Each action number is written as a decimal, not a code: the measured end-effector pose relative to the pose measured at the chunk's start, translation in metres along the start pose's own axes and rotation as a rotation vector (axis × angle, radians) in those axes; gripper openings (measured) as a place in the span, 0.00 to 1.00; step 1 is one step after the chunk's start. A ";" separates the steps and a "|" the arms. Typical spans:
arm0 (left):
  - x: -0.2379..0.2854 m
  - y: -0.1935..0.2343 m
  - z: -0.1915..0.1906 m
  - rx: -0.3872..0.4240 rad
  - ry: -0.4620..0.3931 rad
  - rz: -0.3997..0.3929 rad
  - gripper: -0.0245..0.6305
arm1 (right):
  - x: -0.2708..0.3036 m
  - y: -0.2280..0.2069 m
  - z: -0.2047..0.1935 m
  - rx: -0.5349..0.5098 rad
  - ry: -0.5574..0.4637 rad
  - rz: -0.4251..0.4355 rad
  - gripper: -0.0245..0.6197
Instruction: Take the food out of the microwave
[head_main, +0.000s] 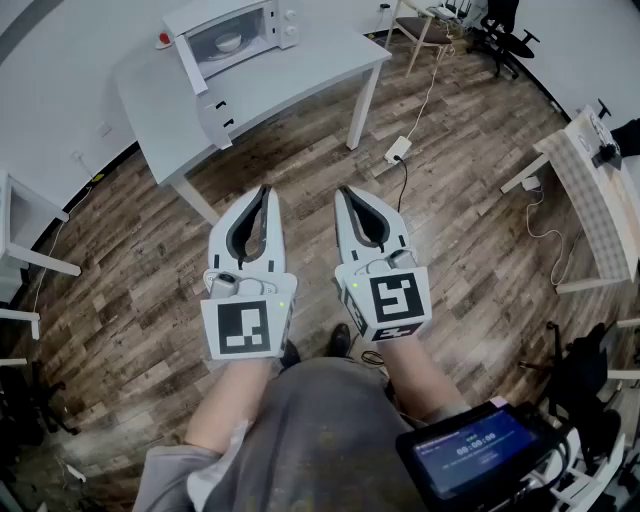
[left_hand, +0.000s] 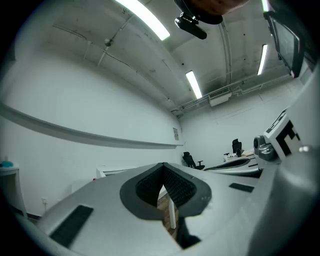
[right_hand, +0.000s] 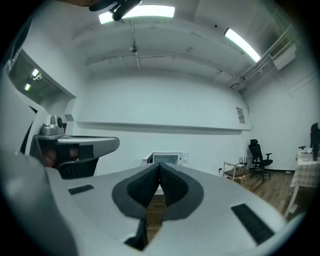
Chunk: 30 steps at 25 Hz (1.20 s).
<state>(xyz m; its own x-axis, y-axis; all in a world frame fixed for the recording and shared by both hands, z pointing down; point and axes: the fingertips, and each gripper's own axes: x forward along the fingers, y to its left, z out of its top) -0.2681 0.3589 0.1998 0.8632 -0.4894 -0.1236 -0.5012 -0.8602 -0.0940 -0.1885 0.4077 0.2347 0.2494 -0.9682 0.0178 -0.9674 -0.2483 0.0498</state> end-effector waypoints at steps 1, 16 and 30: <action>0.000 -0.001 0.000 -0.001 0.001 -0.001 0.05 | 0.000 -0.001 0.000 -0.002 0.000 -0.001 0.05; 0.014 -0.028 -0.005 0.015 -0.002 -0.005 0.05 | -0.008 -0.027 -0.006 0.056 -0.015 0.020 0.05; 0.034 -0.063 -0.034 0.020 0.060 0.024 0.05 | -0.013 -0.076 -0.039 0.074 0.046 0.045 0.05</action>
<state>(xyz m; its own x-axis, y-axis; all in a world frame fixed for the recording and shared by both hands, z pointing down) -0.2051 0.3913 0.2352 0.8527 -0.5181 -0.0666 -0.5224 -0.8453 -0.1119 -0.1161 0.4409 0.2692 0.2059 -0.9764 0.0644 -0.9778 -0.2079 -0.0257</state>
